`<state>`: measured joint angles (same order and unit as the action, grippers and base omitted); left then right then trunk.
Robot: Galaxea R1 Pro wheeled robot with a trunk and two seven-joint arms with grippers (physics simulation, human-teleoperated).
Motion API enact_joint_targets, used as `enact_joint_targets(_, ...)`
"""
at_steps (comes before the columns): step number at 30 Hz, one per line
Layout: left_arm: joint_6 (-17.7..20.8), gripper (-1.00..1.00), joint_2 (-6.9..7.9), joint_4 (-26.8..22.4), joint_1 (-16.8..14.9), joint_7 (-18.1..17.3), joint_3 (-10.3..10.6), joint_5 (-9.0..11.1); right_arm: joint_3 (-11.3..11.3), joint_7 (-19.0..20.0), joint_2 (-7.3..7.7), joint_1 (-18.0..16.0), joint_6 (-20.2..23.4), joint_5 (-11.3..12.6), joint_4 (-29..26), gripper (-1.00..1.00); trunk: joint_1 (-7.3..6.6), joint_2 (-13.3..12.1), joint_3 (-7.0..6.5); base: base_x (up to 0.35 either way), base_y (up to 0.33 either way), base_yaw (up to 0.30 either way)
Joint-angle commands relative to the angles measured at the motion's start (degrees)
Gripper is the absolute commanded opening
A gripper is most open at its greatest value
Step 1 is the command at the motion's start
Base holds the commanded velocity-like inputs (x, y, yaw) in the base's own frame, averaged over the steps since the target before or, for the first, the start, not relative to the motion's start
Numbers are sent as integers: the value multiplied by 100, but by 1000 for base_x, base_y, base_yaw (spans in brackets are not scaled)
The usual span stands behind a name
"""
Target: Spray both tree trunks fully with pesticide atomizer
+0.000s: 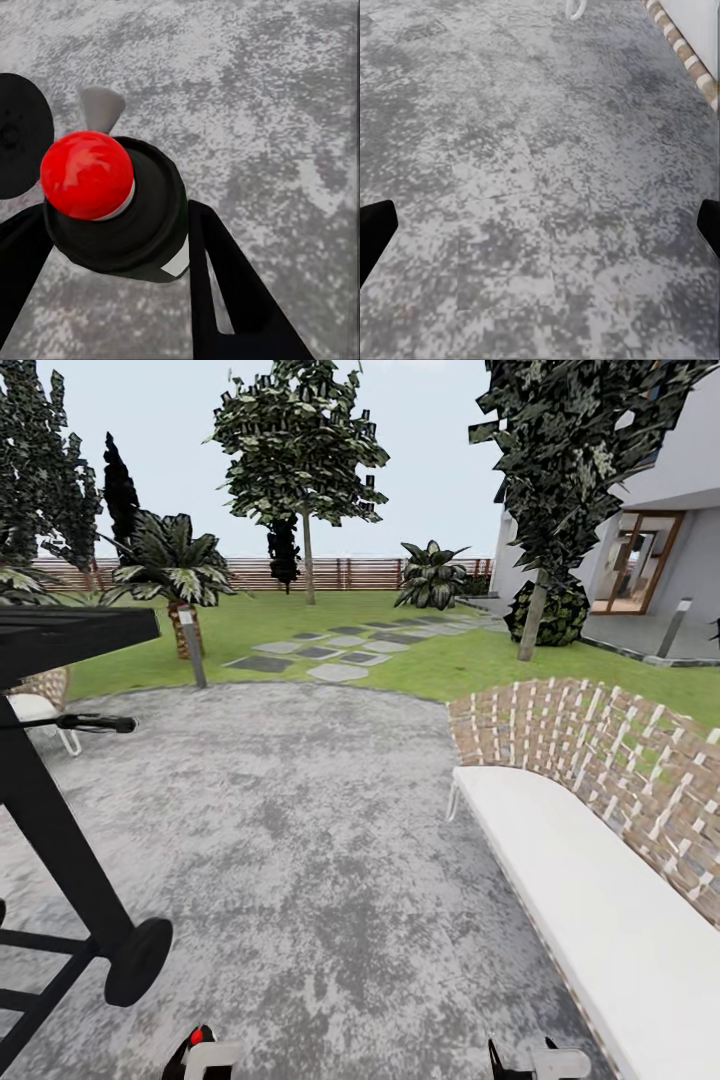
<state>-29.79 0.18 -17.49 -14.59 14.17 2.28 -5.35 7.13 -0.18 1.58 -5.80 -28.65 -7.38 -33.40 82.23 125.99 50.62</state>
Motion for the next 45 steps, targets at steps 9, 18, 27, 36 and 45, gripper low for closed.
enact_joint_targets(9,0,-100,0,-1,0,-1,1,-1,-1,0,0,0,0,0,0,100,0,0,0,284,-153,0)
enact_joint_targets(18,0,-100,9,-2,0,-2,1,-1,-1,0,0,0,0,-4,6,100,0,0,0,326,-19,0)
enact_joint_targets(27,0,-100,11,-2,0,0,0,-1,-1,0,0,0,0,-4,7,100,0,0,0,339,0,0)
enact_joint_targets(36,0,-100,11,0,0,3,1,-1,-1,0,0,0,0,-5,6,100,0,0,0,339,0,0)
enact_joint_targets(45,0,-100,11,0,0,0,1,-1,0,0,0,0,0,-4,1,100,0,0,0,339,0,0)
